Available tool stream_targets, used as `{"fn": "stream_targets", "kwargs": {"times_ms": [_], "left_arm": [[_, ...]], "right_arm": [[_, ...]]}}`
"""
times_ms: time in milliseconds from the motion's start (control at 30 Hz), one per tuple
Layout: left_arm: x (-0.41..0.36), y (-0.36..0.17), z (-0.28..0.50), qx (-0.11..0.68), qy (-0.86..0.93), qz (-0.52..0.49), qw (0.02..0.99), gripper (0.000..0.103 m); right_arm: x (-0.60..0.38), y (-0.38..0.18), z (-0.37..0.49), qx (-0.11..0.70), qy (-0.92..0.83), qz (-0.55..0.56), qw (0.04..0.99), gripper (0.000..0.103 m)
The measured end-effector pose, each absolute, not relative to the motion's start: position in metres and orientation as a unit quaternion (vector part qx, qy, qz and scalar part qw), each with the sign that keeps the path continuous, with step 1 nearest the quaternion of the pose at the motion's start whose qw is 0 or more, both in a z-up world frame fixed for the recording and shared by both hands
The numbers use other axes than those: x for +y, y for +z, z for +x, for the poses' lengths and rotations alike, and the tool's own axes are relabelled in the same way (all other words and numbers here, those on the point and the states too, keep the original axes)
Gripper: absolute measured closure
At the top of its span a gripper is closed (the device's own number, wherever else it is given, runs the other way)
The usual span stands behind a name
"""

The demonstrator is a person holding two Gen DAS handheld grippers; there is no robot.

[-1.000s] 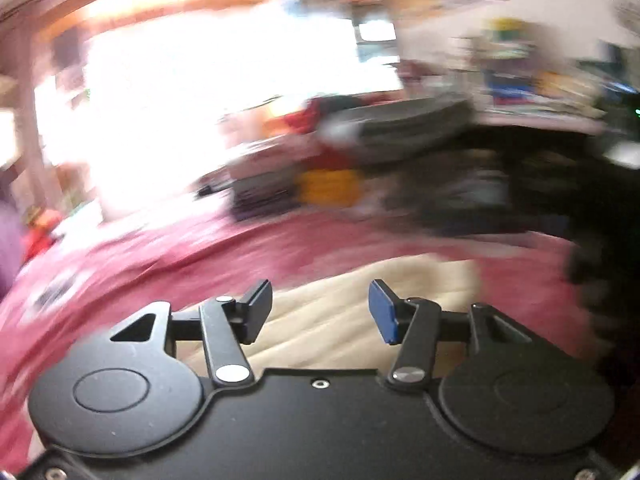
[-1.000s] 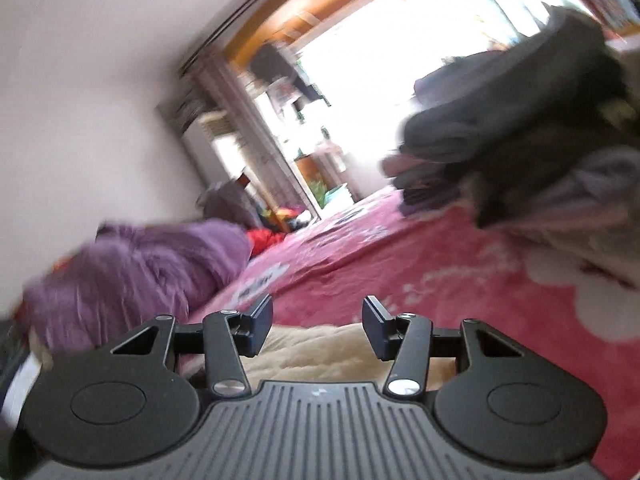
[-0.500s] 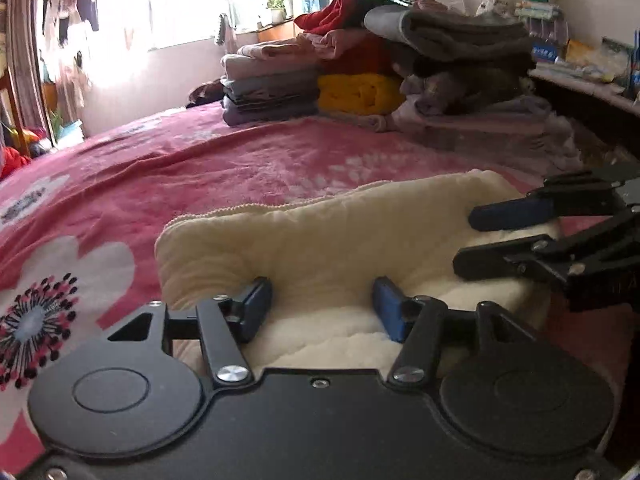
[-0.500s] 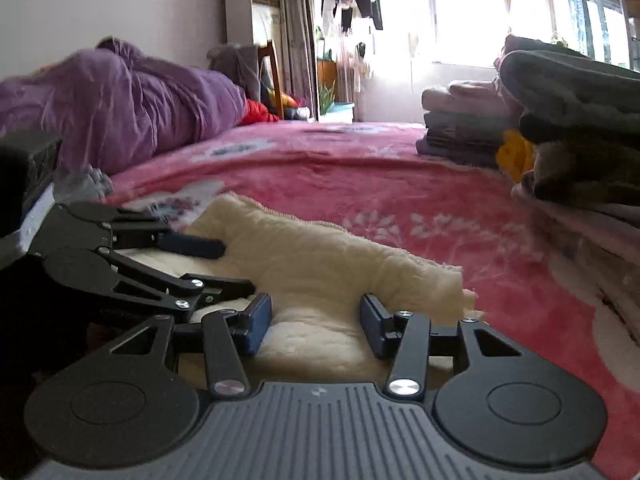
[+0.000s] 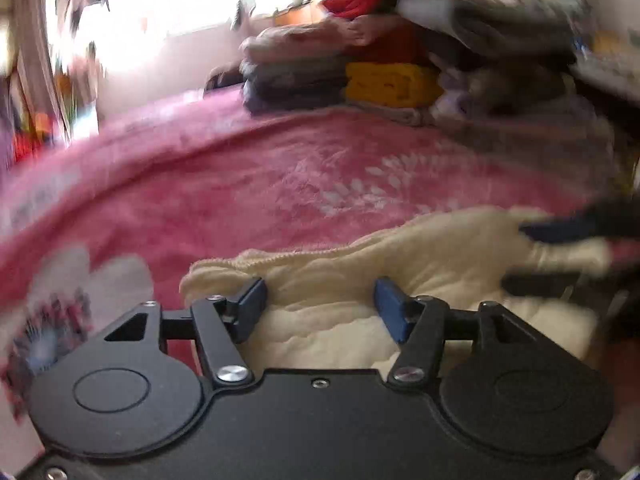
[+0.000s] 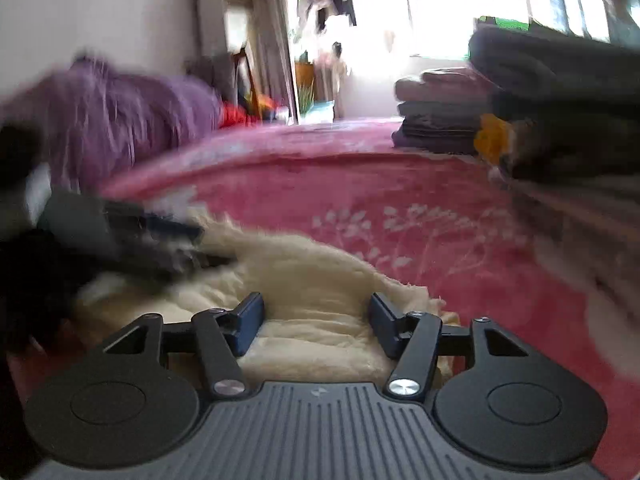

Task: Fold clothes

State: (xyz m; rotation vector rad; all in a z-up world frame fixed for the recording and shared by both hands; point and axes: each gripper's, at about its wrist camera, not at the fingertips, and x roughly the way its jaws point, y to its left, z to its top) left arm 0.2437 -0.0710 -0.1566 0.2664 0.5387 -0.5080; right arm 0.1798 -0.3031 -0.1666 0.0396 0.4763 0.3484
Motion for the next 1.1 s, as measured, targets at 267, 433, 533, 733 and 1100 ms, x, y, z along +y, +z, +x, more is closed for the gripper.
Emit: {"fn": "stream_targets", "kwargs": {"times_ms": [267, 433, 533, 733, 1100], "left_arm": [[-0.051, -0.149, 0.226, 0.222, -0.25, 0.073, 0.94, 0.041], [0.004, -0.133, 0.208, 0.224, -0.244, -0.098, 0.938, 0.028], [0.041, -0.134, 0.204, 0.248, -0.223, -0.196, 0.922, 0.026], [0.085, -0.153, 0.208, 0.313, -0.201, -0.337, 0.865, 0.025], [0.059, -0.175, 0.222, 0.387, -0.252, -0.32, 0.827, 0.027]], "right_arm": [[-0.304, -0.16, 0.164, 0.212, 0.167, 0.038, 0.962, 0.043], [-0.318, -0.141, 0.133, 0.16, 0.147, 0.084, 0.972, 0.024], [-0.343, -0.141, 0.131, 0.174, 0.123, 0.155, 0.965, 0.02], [-0.378, -0.157, 0.137, 0.2, 0.104, 0.29, 0.93, 0.018], [-0.351, -0.184, 0.172, 0.271, 0.16, 0.295, 0.902, 0.014]]}}
